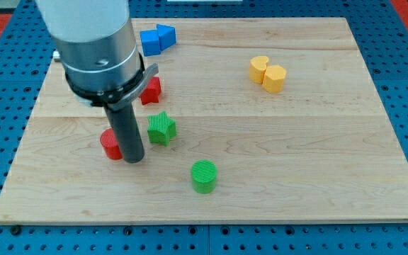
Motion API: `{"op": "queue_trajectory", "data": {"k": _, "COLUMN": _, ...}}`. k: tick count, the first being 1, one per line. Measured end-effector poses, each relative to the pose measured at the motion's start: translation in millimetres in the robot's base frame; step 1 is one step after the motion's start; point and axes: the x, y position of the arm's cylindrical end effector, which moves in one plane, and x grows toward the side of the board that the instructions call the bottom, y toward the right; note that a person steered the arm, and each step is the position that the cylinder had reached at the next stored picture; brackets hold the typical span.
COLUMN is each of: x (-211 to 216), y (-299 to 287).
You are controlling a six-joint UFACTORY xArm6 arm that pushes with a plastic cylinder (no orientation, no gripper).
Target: Move the red circle closer to the red star
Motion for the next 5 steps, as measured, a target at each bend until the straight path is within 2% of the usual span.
{"op": "queue_trajectory", "data": {"k": 1, "x": 4, "y": -20}}
{"op": "queue_trajectory", "data": {"k": 3, "x": -66, "y": -32}}
{"op": "queue_trajectory", "data": {"k": 4, "x": -40, "y": -26}}
{"op": "queue_trajectory", "data": {"k": 5, "x": -54, "y": -55}}
